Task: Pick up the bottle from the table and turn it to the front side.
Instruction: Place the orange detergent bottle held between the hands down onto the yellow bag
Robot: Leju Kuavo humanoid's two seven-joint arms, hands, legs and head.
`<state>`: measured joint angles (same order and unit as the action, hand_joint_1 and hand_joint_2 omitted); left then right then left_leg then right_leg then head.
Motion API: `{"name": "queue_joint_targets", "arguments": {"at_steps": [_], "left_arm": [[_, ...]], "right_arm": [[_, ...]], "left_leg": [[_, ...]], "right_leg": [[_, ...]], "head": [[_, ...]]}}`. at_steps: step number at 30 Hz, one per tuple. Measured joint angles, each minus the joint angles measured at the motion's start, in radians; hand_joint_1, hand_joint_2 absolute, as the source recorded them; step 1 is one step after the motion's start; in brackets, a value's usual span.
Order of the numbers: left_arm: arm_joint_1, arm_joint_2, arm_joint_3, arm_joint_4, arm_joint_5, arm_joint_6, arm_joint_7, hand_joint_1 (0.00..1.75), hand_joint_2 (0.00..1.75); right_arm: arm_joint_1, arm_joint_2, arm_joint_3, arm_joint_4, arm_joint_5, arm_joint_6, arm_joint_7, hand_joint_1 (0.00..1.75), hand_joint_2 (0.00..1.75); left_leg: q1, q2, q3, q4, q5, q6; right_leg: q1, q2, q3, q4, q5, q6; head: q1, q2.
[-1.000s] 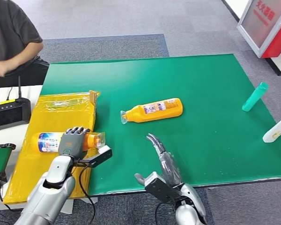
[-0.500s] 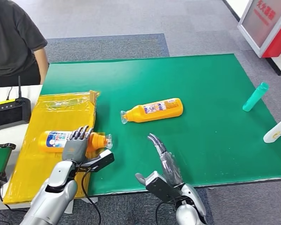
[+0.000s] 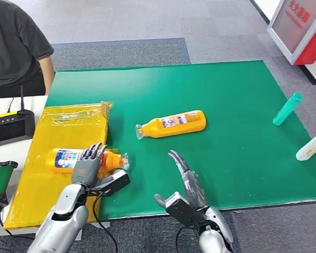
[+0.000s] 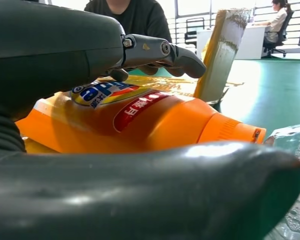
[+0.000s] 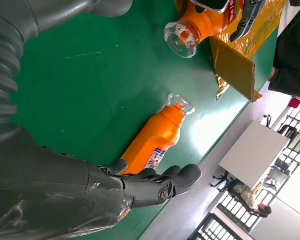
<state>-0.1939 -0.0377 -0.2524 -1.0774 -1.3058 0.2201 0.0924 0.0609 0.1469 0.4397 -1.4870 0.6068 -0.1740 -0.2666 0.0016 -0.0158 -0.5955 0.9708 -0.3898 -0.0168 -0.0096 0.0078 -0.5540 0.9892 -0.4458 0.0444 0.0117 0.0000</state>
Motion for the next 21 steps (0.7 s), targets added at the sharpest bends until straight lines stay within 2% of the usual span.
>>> {"name": "queue_joint_targets", "arguments": {"at_steps": [2, 4, 9, 12, 16, 21], "left_arm": [[0.008, -0.002, 0.003, -0.010, 0.039, 0.006, -0.027, 0.00, 0.87], [0.026, -0.006, 0.012, -0.035, 0.129, 0.013, -0.091, 0.00, 1.75], [0.111, -0.016, 0.043, -0.161, 0.403, 0.046, -0.302, 0.00, 1.75], [0.166, -0.019, 0.067, -0.239, 0.583, 0.021, -0.426, 0.00, 1.75], [0.227, -0.029, 0.105, -0.328, 0.790, -0.046, -0.564, 0.00, 1.75], [0.271, -0.046, 0.154, -0.405, 1.005, -0.184, -0.693, 0.00, 1.75]], "right_arm": [[0.001, 0.000, -0.001, 0.000, -0.002, -0.001, -0.002, 0.00, 1.75], [0.004, 0.000, -0.002, 0.000, -0.007, -0.006, -0.007, 0.00, 1.75], [0.021, -0.004, -0.006, -0.005, -0.032, -0.026, -0.033, 0.00, 1.75], [0.031, -0.009, -0.009, -0.012, -0.050, -0.037, -0.049, 0.00, 1.75], [0.042, -0.020, -0.013, -0.024, -0.067, -0.054, -0.065, 0.00, 1.75], [0.055, -0.032, -0.014, -0.049, -0.077, -0.072, -0.075, 0.00, 1.75]], "left_leg": [[0.000, 0.000, 0.000, 0.000, 0.000, 0.000], [0.000, 0.000, 0.000, 0.000, 0.000, 0.000], [0.000, 0.000, -0.001, 0.000, -0.001, 0.000], [0.000, 0.000, -0.001, 0.000, -0.001, 0.000], [0.000, 0.000, -0.001, 0.000, -0.001, 0.000], [0.000, 0.000, -0.001, 0.000, -0.001, 0.000]], "right_leg": [[0.000, 0.000, 0.000, 0.000, 0.000, 0.000], [0.000, 0.000, 0.000, 0.000, 0.000, 0.000], [0.000, 0.000, -0.001, 0.000, 0.000, 0.000], [0.000, 0.000, -0.001, 0.000, -0.001, 0.000], [0.000, 0.000, -0.001, 0.000, -0.001, 0.000], [0.000, 0.000, -0.001, 0.000, -0.001, 0.000]], "head": [[0.000, 0.000], [0.000, 0.000], [0.000, 0.000], [0.000, 0.000], [0.000, 0.000], [0.000, 0.000]]}}
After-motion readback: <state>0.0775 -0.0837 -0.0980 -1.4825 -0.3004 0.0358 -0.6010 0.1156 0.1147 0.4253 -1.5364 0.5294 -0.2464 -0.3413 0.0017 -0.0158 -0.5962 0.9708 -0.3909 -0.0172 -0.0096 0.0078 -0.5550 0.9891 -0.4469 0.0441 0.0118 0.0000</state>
